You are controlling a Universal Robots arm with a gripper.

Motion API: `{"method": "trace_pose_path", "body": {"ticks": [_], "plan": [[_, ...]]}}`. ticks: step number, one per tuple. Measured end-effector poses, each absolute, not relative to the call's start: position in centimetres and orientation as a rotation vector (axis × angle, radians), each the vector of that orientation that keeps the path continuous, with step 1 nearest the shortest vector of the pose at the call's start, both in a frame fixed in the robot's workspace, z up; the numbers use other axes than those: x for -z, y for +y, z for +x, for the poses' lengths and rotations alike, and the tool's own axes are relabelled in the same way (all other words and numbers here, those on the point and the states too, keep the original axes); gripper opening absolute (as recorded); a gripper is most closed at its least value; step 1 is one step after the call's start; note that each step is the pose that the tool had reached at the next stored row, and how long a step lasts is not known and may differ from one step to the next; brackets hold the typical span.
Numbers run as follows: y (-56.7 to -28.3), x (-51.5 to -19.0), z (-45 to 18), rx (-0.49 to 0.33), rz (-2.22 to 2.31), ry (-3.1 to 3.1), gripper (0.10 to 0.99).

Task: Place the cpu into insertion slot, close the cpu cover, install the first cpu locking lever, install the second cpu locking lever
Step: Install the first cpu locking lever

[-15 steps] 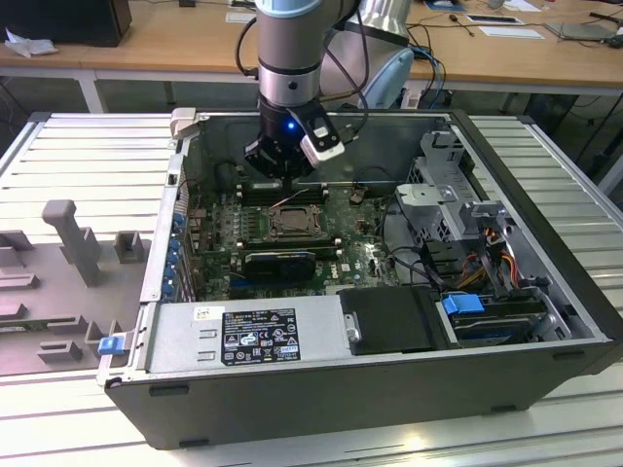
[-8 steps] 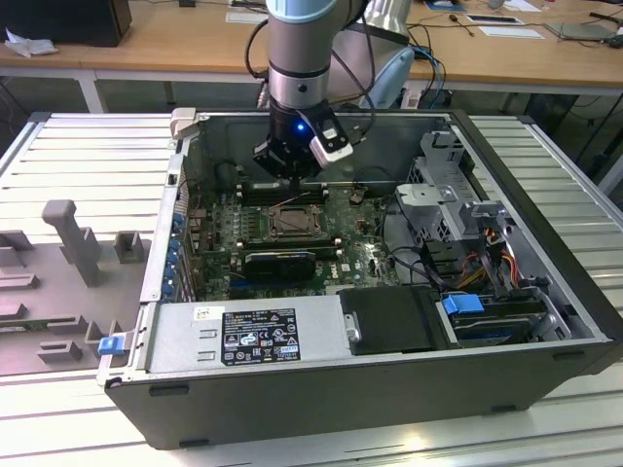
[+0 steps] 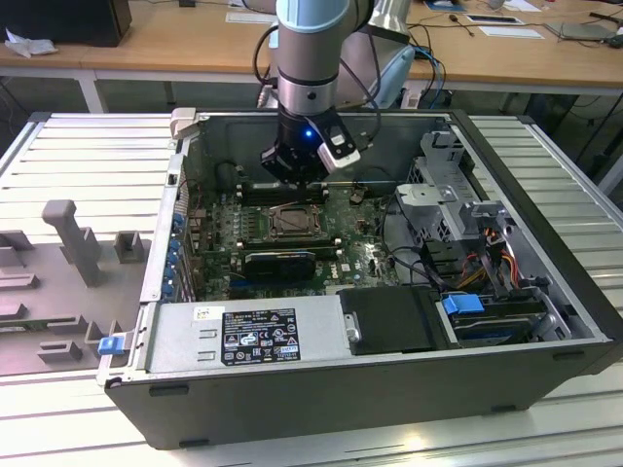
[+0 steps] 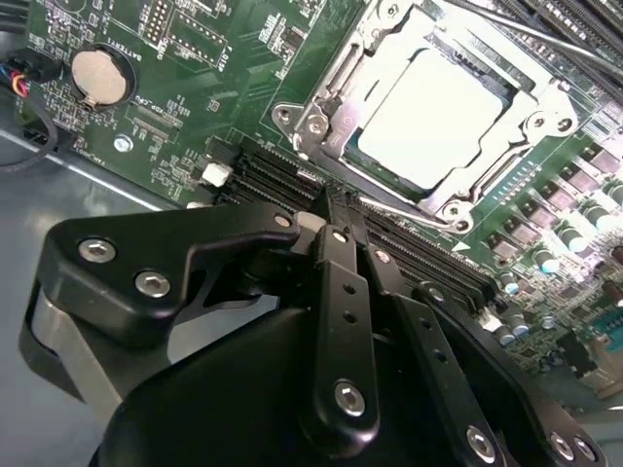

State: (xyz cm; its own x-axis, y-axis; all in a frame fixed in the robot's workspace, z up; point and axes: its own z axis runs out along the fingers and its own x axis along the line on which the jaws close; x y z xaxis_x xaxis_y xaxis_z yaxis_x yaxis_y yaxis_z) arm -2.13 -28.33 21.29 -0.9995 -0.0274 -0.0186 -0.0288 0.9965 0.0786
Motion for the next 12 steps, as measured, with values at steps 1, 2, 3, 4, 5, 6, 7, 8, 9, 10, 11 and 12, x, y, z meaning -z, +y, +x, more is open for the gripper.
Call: {"method": "trace_pose_path", "body": {"ticks": [1,2,3,4,5,6,7,8,9,10,11,12], "plan": [[-28.34,-21.15,-2.04,-0.123,-0.044,3.121,0.106],[-28.34,-21.07,-2.00,-0.123,-0.044,3.121,0.106],[-28.34,-21.01,-1.99,-0.123,-0.044,3.121,0.106],[-28.34,-20.86,-1.94,-0.123,-0.044,3.121,0.106],[-28.34,-20.74,-1.94,-0.123,-0.044,3.121,0.106],[-28.33,-20.67,-1.93,-0.123,-0.044,3.121,0.106],[-28.34,-20.60,-1.93,-0.123,-0.044,3.121,0.106],[-28.34,-20.55,-1.93,-0.123,-0.044,3.121,0.106],[-28.34,-20.51,-1.92,-0.123,-0.044,3.121,0.106],[-28.34,-20.49,-1.92,-0.122,-0.044,3.122,0.106],[-28.34,-20.47,-1.92,-0.121,-0.044,3.122,0.106],[-28.34,-20.42,-1.92,-0.118,-0.044,3.122,0.106]]}}
